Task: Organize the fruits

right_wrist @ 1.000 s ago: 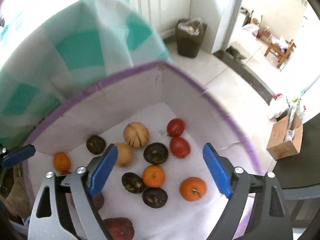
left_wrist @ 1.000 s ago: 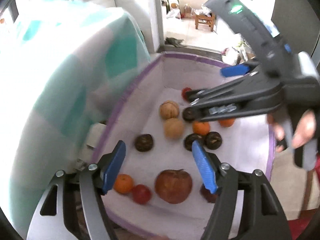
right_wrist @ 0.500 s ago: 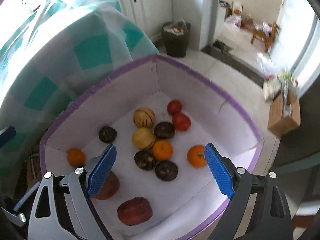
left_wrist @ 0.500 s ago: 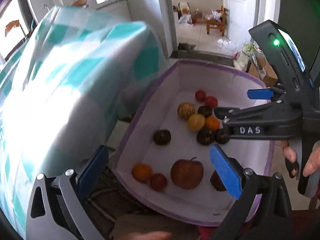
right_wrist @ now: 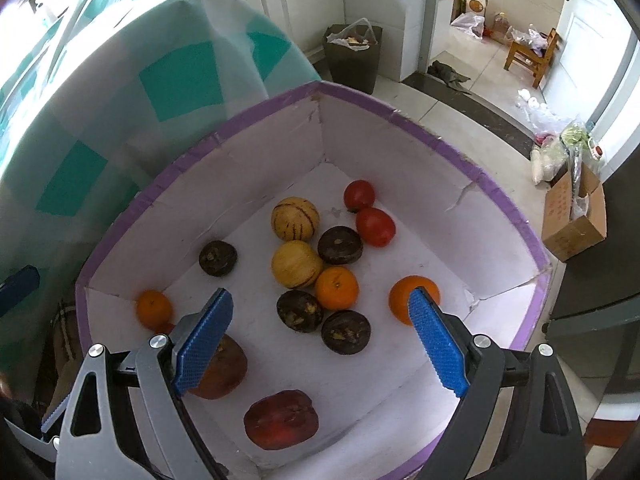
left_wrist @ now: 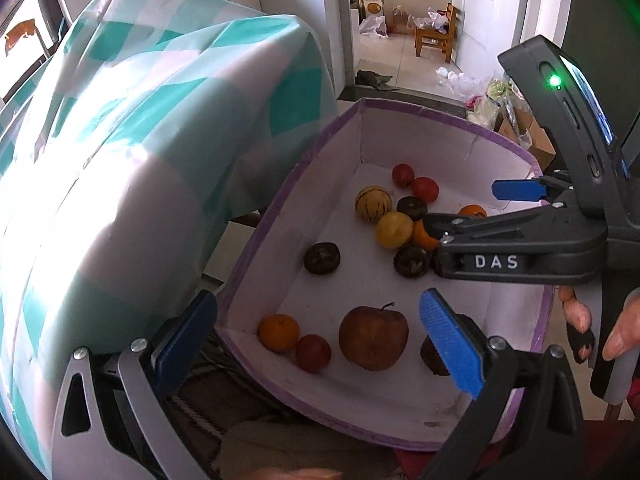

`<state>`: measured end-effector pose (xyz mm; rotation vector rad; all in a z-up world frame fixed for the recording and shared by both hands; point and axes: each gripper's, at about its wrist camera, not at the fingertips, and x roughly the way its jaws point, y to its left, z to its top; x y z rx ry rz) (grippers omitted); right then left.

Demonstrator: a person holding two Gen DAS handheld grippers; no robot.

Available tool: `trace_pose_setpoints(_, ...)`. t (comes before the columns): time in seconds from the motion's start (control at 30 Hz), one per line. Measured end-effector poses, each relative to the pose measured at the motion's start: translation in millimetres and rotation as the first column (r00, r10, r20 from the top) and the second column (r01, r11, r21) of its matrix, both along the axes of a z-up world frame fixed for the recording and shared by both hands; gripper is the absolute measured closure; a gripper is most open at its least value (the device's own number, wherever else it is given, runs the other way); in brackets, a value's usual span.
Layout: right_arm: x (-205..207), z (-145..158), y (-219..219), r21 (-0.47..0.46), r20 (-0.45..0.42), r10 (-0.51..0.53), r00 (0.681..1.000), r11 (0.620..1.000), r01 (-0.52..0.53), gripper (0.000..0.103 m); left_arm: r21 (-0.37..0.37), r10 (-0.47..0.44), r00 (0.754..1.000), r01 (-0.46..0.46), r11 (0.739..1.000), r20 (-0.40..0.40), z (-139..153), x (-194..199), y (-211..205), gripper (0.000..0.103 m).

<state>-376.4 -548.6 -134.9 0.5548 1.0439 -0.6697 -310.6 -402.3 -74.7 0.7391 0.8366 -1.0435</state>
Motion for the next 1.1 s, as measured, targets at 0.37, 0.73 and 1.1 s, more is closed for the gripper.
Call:
trace_pose_setpoints(0.37, 3.2, -4.3, 4.0, 0.012, -0.010, 0.007, 1.000, 1.000, -0.007, 0.016, 0.011, -0.005, 1.000, 0.005, 1.000, -0.003, -1.8, -1.1, -0.3, 0.002)
trace_pose_setpoints(0.73, 5.9, -13.5, 6.8, 0.032, -0.014, 0.005, 1.000, 0.999, -0.005, 0.016, 0.020, -0.003, 1.000, 0.003, 1.000, -0.010, -4.2, -0.6, -0.6, 0.002)
trace_pose_setpoints(1.1, 5.3, -16.3, 5.9, 0.046, -0.013, 0.004, 1.000, 0.999, -0.003, 0.016, 0.027, -0.001, 1.000, 0.002, 1.000, -0.015, -7.0, 0.4, -0.3, 0.002)
